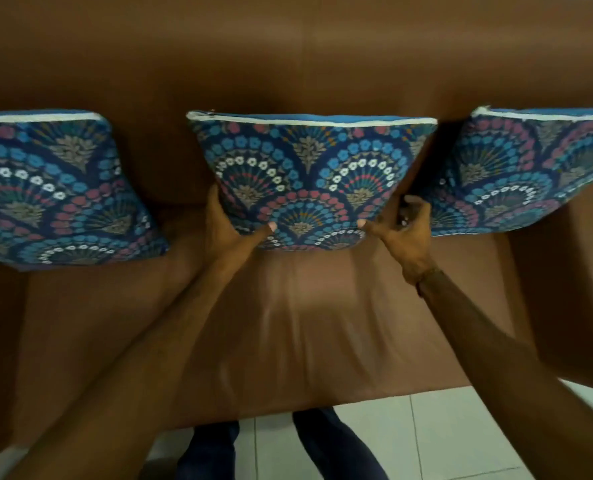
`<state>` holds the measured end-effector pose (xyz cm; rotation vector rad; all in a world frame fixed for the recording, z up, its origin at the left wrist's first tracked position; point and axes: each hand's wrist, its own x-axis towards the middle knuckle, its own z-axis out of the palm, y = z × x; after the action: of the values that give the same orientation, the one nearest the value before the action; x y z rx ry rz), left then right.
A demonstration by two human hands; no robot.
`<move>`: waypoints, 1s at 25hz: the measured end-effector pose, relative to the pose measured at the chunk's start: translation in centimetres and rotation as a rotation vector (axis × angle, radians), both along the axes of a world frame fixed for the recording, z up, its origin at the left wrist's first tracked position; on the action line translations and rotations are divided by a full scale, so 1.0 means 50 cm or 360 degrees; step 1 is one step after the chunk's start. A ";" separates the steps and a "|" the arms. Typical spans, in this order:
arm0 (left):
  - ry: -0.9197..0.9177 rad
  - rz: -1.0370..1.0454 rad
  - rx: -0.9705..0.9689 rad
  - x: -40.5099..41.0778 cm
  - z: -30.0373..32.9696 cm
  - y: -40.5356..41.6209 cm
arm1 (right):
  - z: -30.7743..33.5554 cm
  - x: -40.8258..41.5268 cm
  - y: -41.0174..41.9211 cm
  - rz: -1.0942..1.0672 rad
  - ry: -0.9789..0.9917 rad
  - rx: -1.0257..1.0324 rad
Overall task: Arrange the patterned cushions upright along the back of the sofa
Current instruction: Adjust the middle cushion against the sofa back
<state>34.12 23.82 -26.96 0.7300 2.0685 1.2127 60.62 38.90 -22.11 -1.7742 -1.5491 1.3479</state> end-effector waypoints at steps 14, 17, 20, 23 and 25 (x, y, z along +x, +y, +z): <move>0.0229 0.0288 -0.0165 0.061 -0.011 0.028 | -0.065 -0.052 0.061 0.0288 0.0268 0.0052; 0.0322 0.0441 -0.0280 0.179 0.011 0.029 | -0.067 -0.011 0.050 0.0275 0.0209 -0.0049; 0.0301 0.0120 -0.0231 0.331 0.012 0.073 | -0.069 0.083 0.052 0.0256 0.0103 0.0033; 0.0229 -0.0143 -0.0186 0.441 0.011 0.176 | -0.060 0.226 0.104 0.0073 -0.0027 0.0177; 0.0174 -0.0224 -0.0107 0.514 0.007 0.256 | -0.042 0.341 0.167 -0.0049 -0.0115 0.0267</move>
<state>59.81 36.61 -26.62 0.9116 2.0962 1.0417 77.68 47.27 -24.20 -1.7524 -1.6153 1.1157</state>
